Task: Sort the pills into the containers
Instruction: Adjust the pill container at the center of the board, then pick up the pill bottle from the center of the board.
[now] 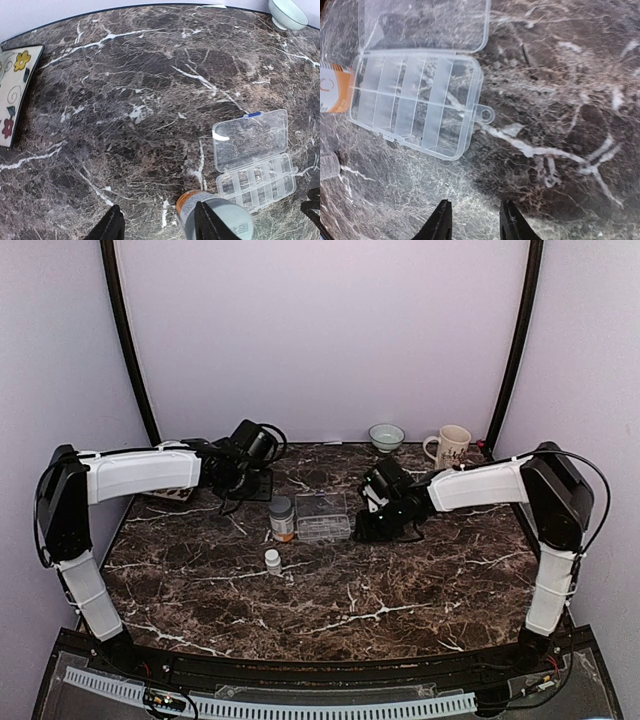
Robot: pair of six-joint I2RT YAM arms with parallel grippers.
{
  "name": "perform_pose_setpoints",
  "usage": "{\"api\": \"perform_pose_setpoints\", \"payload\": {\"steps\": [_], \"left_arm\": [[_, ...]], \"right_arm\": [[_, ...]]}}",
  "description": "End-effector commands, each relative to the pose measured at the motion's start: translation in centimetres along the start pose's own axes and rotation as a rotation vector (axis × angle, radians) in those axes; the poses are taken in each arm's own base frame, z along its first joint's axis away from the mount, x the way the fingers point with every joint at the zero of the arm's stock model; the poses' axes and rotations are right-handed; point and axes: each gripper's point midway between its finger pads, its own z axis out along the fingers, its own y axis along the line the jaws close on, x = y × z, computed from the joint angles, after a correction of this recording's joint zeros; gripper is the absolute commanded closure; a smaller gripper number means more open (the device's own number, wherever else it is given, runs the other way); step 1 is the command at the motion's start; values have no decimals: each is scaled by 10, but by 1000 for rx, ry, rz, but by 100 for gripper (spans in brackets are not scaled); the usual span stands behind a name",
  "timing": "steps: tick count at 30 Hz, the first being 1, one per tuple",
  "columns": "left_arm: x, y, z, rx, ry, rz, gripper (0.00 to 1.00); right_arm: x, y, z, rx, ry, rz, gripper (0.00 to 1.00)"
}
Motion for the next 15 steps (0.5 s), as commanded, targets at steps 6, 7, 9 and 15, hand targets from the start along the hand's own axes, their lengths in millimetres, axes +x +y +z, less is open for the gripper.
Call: {"api": "perform_pose_setpoints", "payload": {"steps": [6,7,9,15], "left_arm": [[-4,25,-18,107,-21,-207,41],[-1,36,-14,103,-14,-233,39],[1,38,-16,131,-21,-257,36],[13,45,-21,174,-9,-321,34]], "right_arm": [[-65,44,-76,39,-194,-270,36],[-70,51,-77,37,-197,-301,33],[-82,67,-80,23,-209,-350,28],[-105,112,-77,-47,-215,-432,23]]}}
